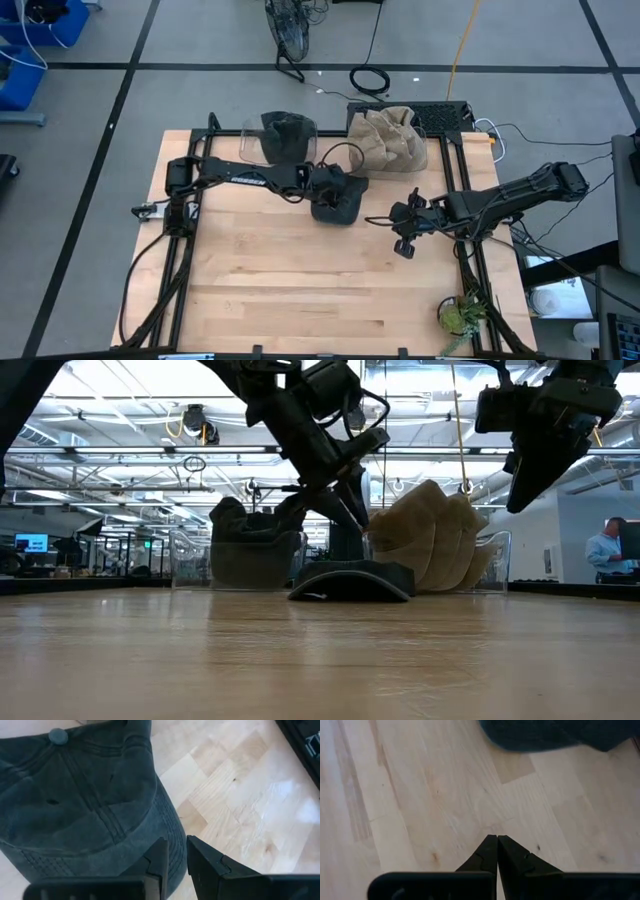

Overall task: Pick & Place hat
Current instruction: Put the black cap into the left transparent bin

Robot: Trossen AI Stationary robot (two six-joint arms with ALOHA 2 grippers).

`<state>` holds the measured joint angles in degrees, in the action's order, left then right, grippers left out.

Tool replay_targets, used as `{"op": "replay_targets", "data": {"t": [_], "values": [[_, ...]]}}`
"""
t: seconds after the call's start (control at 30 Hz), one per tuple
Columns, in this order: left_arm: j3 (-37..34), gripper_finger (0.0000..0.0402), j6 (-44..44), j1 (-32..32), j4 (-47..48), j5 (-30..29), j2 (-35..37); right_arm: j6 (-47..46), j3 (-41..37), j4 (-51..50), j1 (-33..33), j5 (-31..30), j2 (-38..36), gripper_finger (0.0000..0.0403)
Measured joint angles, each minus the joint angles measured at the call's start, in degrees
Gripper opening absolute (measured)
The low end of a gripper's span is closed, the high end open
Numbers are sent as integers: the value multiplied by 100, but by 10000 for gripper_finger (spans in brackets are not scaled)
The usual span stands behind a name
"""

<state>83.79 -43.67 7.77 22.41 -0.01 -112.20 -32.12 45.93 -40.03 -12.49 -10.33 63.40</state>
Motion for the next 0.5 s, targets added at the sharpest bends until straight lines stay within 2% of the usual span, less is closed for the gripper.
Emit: {"op": "replay_targets", "data": {"t": [0.1, 0.27, 0.5], "values": [[0, 73, -5, 4, -6, -24, 10, -1, 0, 25, 0, -2, -3, 1], [0, 72, 130, 6, -139, -709, 10, -2, 0, 42, 0, -7, -3, 1], [0, 72, -221, -2, -993, -758, 10, 0, 0, 172, 0, -7, -3, 1]]}}
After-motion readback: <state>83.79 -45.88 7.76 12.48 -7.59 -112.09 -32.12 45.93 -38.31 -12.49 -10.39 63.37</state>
